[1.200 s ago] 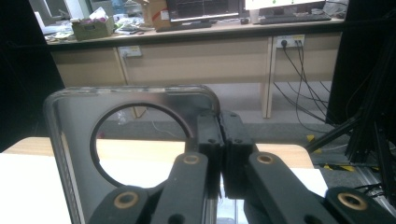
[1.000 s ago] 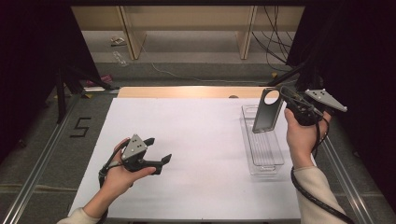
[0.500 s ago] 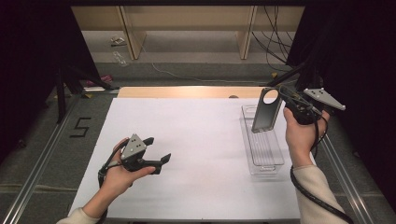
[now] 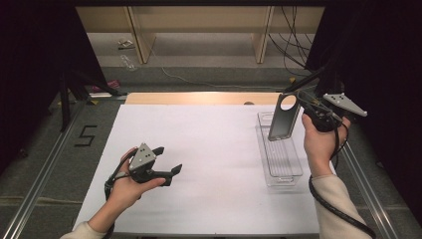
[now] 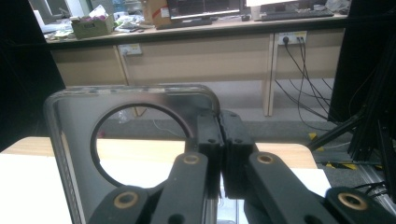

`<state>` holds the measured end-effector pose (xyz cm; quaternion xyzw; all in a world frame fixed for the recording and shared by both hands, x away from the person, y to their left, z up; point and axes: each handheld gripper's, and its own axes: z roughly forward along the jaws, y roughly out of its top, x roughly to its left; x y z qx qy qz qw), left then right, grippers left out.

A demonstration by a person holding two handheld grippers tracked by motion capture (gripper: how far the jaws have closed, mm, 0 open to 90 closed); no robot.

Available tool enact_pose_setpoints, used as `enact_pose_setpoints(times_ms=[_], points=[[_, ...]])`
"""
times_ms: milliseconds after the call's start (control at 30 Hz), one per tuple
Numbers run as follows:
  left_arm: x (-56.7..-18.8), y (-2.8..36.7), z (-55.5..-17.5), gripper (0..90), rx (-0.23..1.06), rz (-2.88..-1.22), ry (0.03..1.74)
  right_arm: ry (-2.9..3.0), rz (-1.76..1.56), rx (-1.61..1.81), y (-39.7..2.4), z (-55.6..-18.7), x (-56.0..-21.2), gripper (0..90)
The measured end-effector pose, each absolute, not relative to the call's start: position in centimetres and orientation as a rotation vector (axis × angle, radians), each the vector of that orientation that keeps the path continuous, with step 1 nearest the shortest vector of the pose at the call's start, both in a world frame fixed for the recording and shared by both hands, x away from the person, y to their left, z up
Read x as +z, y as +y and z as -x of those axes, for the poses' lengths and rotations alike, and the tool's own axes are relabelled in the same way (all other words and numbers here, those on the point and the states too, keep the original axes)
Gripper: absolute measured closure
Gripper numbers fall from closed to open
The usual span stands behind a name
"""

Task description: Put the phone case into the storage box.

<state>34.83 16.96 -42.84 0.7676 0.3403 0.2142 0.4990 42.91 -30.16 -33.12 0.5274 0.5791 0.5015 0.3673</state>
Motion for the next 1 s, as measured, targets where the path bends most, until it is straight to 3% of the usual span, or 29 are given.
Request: enact_pose_setpoints(times_ms=[1000], points=[[-42.73,17.01,-34.83,14.9,0.52,-1.854,0.822,1.494,-1.36,1.281,-30.26,-43.96,-33.43,88.7]])
